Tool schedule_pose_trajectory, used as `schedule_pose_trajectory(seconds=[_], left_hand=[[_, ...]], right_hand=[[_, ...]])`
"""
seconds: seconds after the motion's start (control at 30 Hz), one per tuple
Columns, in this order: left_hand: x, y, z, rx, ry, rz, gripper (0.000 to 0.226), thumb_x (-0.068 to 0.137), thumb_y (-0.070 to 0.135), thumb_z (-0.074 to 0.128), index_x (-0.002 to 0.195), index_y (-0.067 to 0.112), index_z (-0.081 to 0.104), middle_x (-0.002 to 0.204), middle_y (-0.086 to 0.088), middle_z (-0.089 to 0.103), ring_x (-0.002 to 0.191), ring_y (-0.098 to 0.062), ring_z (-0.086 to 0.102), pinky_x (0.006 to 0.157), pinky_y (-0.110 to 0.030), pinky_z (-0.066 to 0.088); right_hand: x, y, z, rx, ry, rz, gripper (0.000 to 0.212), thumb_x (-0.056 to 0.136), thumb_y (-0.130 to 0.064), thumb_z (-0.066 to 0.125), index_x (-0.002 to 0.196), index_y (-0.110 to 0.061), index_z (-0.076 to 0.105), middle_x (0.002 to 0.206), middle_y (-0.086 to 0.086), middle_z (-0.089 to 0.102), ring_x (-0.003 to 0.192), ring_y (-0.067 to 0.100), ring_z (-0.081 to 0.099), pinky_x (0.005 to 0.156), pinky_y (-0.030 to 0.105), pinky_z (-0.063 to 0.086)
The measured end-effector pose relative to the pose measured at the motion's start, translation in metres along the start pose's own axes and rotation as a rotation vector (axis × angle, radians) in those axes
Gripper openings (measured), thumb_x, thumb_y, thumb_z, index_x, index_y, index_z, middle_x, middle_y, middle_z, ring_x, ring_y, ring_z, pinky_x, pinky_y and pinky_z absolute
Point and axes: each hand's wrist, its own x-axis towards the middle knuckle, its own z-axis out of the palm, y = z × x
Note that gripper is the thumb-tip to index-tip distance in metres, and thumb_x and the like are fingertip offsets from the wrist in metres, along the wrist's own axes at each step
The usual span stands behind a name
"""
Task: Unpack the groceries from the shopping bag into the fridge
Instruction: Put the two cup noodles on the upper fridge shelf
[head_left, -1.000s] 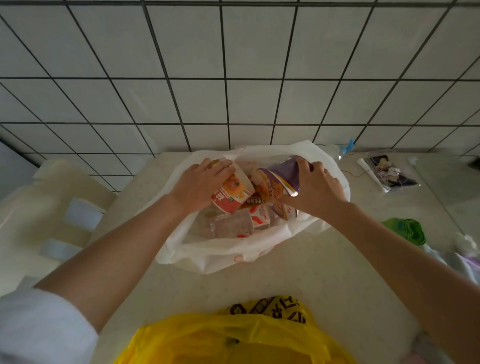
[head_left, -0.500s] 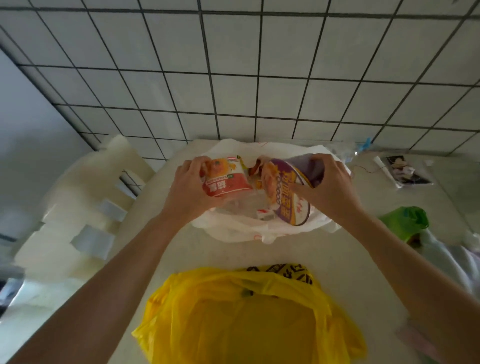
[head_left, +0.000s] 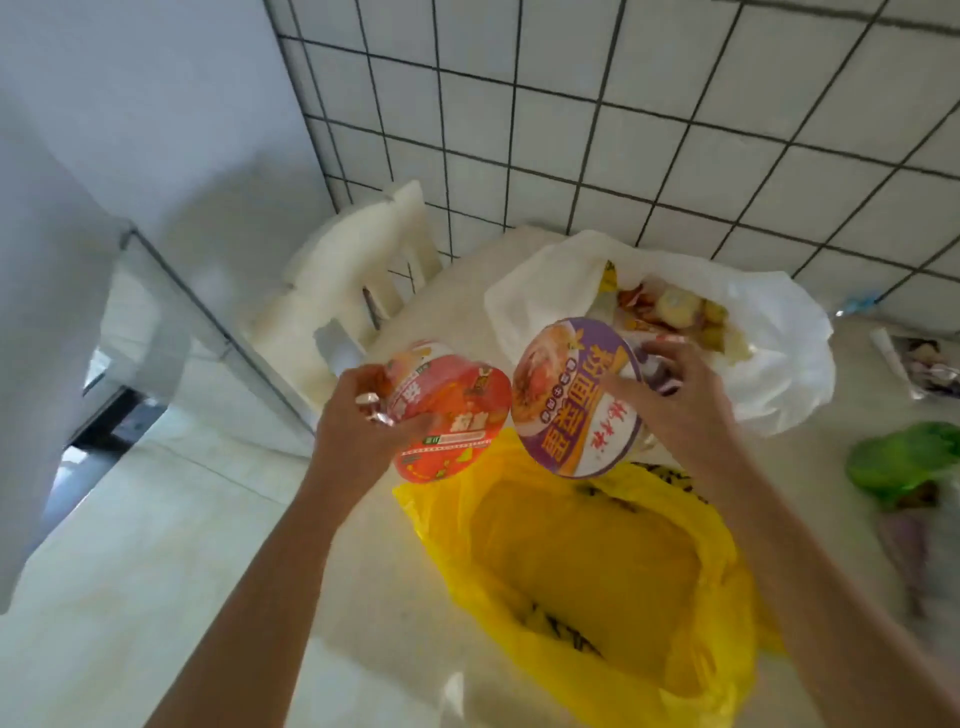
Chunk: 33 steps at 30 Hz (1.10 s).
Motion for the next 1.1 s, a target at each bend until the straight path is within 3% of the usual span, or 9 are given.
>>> schedule_pose_trajectory(seconds=[0.1, 0.2, 0.27, 0.37, 0.43, 0.57, 0.77, 0.97, 1.1], left_hand=[[-0.051, -0.035, -0.045, -0.084, 0.060, -0.111, 0.076, 0.049, 0.036, 0.089, 0.114, 0.021, 0.054, 0.100, 0.011, 0.062, 0.082, -0.006, 0.061, 0.064, -0.018, 0.046], [-0.107, -0.070, -0.087, -0.171, 0.176, -0.222, 0.056, 0.066, 0.019, 0.088, 0.113, 0.020, 0.057, 0.094, 0.008, 0.062, 0.080, -0.013, 0.064, 0.061, -0.017, 0.046], [-0.147, -0.095, -0.115, -0.230, 0.241, -0.305, 0.061, 0.064, 0.031, 0.087, 0.116, 0.030, 0.056, 0.097, 0.006, 0.062, 0.082, -0.014, 0.065, 0.061, -0.019, 0.045], [-0.209, -0.133, -0.157, -0.310, 0.305, -0.382, 0.076, 0.047, 0.055, 0.079, 0.118, 0.037, 0.057, 0.104, 0.001, 0.063, 0.087, -0.018, 0.067, 0.068, -0.030, 0.053], [-0.249, -0.157, -0.183, -0.349, 0.346, -0.433, 0.075, 0.049, 0.058, 0.079, 0.118, 0.038, 0.057, 0.108, -0.001, 0.064, 0.092, -0.020, 0.068, 0.075, -0.038, 0.056], [-0.322, -0.198, -0.228, -0.421, 0.438, -0.524, 0.071, 0.057, 0.058, 0.076, 0.120, 0.037, 0.054, 0.112, -0.002, 0.063, 0.098, -0.020, 0.065, 0.078, -0.038, 0.055], [-0.402, -0.233, -0.284, -0.582, 0.653, -0.610, 0.074, 0.060, 0.052, 0.077, 0.126, 0.027, 0.053, 0.112, -0.004, 0.065, 0.096, -0.021, 0.065, 0.068, -0.032, 0.050], [-0.436, -0.260, -0.331, -0.722, 0.859, -0.661, 0.072, 0.060, 0.052, 0.072, 0.123, 0.024, 0.053, 0.111, -0.004, 0.066, 0.097, -0.023, 0.064, 0.072, -0.036, 0.049], [-0.430, -0.275, -0.367, -0.795, 0.952, -0.679, 0.061, 0.075, 0.047, 0.071, 0.126, 0.019, 0.051, 0.105, -0.002, 0.065, 0.095, -0.023, 0.062, 0.078, -0.040, 0.048]], right_hand=[[-0.043, -0.010, 0.035, 0.064, -0.082, 0.010, 0.045, 0.076, -0.026, 0.078, 0.113, -0.017, 0.054, 0.088, -0.014, 0.059, 0.077, 0.006, 0.062, 0.058, 0.025, 0.047], [-0.092, -0.020, 0.068, 0.106, -0.179, 0.028, 0.046, 0.077, -0.022, 0.077, 0.115, -0.015, 0.053, 0.088, -0.018, 0.057, 0.077, 0.005, 0.061, 0.061, 0.027, 0.049], [-0.127, -0.026, 0.090, 0.107, -0.212, 0.030, 0.045, 0.076, -0.023, 0.078, 0.115, -0.016, 0.056, 0.088, -0.019, 0.057, 0.079, 0.012, 0.063, 0.067, 0.032, 0.052], [-0.185, -0.036, 0.122, 0.176, -0.295, 0.040, 0.039, 0.076, -0.022, 0.077, 0.110, -0.018, 0.058, 0.090, -0.011, 0.062, 0.076, 0.007, 0.062, 0.056, 0.023, 0.049], [-0.223, -0.040, 0.143, 0.205, -0.371, 0.045, 0.046, 0.070, -0.032, 0.081, 0.108, -0.019, 0.061, 0.100, -0.005, 0.066, 0.082, 0.011, 0.065, 0.059, 0.025, 0.047], [-0.291, -0.047, 0.184, 0.190, -0.504, 0.041, 0.064, 0.053, -0.055, 0.075, 0.108, -0.025, 0.063, 0.104, -0.008, 0.069, 0.092, 0.017, 0.068, 0.068, 0.033, 0.052], [-0.367, -0.065, 0.240, 0.195, -0.729, 0.061, 0.040, 0.064, -0.043, 0.073, 0.099, -0.029, 0.062, 0.103, -0.002, 0.069, 0.091, 0.018, 0.068, 0.066, 0.031, 0.052], [-0.412, -0.089, 0.300, 0.209, -0.889, 0.122, 0.032, 0.081, -0.029, 0.071, 0.110, -0.024, 0.060, 0.101, 0.000, 0.069, 0.087, 0.017, 0.068, 0.064, 0.033, 0.051], [-0.424, -0.108, 0.344, 0.228, -0.963, 0.188, 0.029, 0.084, -0.028, 0.066, 0.112, -0.025, 0.060, 0.105, 0.003, 0.069, 0.094, 0.023, 0.066, 0.067, 0.038, 0.054]])
